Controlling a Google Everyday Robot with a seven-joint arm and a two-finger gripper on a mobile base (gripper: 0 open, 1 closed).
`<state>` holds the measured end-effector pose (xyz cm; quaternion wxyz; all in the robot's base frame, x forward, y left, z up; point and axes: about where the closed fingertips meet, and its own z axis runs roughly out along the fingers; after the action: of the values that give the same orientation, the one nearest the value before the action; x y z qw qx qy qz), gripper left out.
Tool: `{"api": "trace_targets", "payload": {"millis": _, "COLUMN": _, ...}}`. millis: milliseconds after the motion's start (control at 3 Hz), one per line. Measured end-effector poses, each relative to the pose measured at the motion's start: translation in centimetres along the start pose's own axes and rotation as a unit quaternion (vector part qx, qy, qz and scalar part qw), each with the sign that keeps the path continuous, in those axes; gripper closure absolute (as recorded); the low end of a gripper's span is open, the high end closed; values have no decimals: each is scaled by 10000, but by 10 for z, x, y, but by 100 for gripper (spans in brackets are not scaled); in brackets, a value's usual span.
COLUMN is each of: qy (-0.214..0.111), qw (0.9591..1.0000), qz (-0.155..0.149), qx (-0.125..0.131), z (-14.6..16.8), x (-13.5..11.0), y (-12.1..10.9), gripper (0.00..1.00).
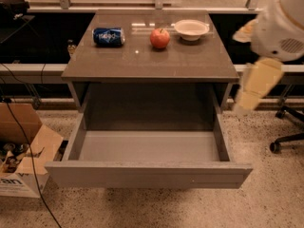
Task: Place pepsi can into top drawer
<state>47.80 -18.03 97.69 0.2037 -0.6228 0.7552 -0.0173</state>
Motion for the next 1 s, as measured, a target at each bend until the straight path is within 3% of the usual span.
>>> {"api": "trace_targets", "payload": {"millis": 667, "qy": -758, "qw": 9962, "qz": -429, "qx": 8, "z": 49, "x": -70, "y": -64, "gripper": 0}}
{"api": "trace_targets", "payload": {"millis": 1000, "qy": -758, "qw": 9962, "qz": -429, "qx": 8, "z": 49, "x": -70, "y": -64, "gripper": 0}}
